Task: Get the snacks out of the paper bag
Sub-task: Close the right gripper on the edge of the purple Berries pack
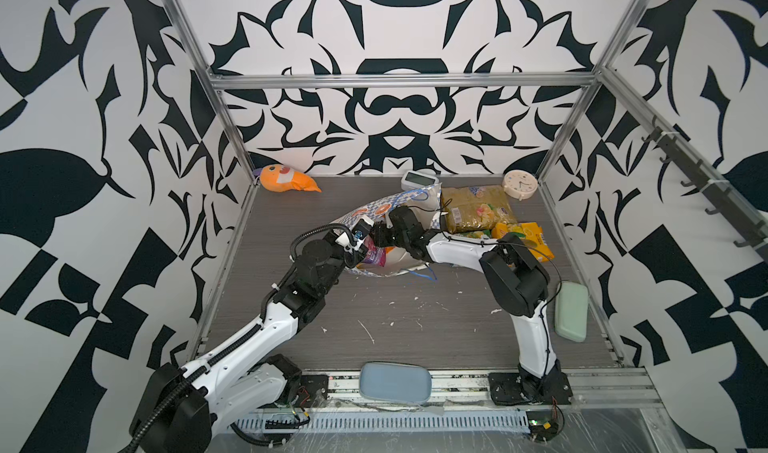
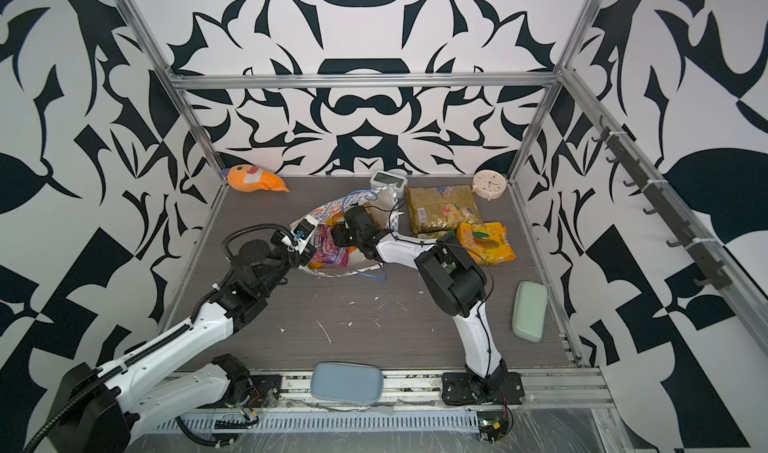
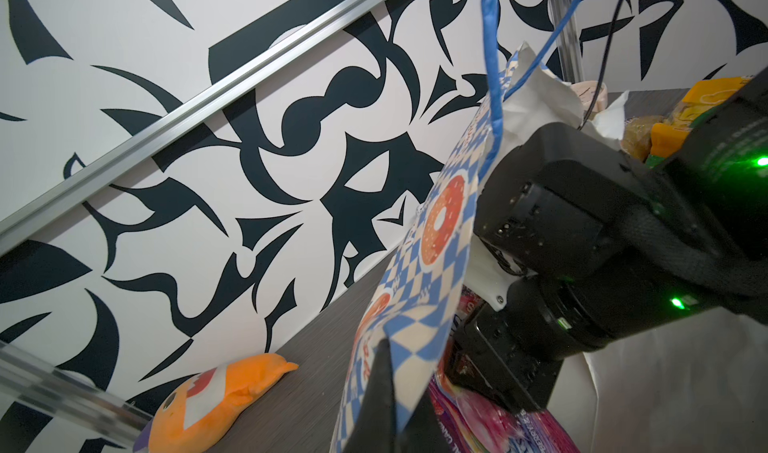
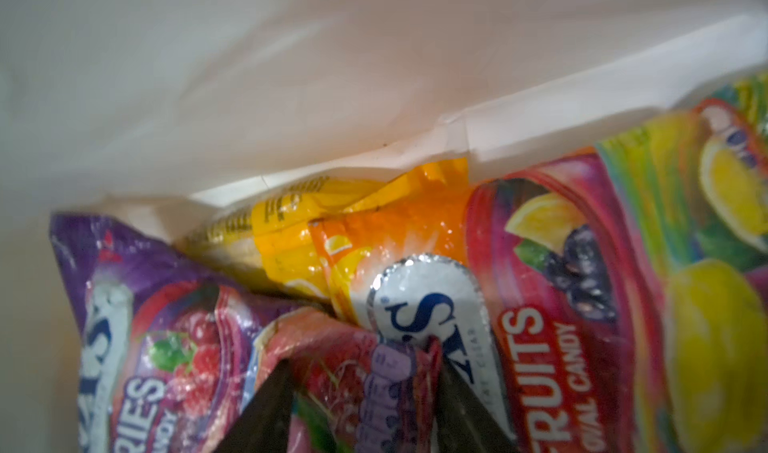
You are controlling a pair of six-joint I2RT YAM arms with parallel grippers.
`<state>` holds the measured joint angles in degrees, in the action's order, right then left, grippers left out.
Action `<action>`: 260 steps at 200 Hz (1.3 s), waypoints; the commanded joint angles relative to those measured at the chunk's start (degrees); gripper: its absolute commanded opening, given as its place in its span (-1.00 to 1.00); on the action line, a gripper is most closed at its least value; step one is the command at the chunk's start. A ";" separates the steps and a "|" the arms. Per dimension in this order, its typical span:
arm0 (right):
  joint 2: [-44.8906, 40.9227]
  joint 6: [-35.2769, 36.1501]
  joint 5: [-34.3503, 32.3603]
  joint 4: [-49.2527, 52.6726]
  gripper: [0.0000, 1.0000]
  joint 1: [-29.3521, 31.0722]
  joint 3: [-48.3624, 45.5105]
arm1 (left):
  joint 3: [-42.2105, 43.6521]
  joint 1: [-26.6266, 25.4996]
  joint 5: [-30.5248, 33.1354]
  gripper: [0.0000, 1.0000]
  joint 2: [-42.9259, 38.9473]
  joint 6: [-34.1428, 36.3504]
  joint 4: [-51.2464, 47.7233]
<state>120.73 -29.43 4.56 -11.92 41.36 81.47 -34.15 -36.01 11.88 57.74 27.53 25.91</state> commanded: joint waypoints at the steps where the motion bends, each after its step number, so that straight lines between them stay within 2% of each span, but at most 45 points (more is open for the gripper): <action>1: 0.45 -0.62 9.58 -5.79 -0.11 0.47 2.51 | 0.07 -0.47 -1.27 -1.00 -0.52 0.48 3.80; 23: 0.98 -1.17 13.77 -9.02 -0.30 0.44 2.42 | 0.10 -0.47 -0.99 -1.00 -0.34 0.35 3.89; 46: 0.88 -1.49 16.93 -11.36 -0.63 0.49 2.24 | 0.24 -0.47 -0.57 -1.00 -0.13 0.42 4.32; 90: -2.28 -2.22 18.69 -13.46 -0.97 0.54 0.33 | 0.75 -0.47 0.99 -1.00 0.27 -0.02 5.55; 162: -10.54 -1.15 18.92 -14.12 -1.00 0.45 -4.86 | 0.49 -0.47 4.39 -1.00 1.41 -0.40 6.13; 260: -20.20 2.30 15.18 -11.28 -1.00 -1.55 -11.38 | 0.45 -0.47 5.81 -1.00 1.94 0.24 6.43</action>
<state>105.10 -29.80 21.21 -20.75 40.32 70.32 -34.06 -36.03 18.24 59.51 27.46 28.84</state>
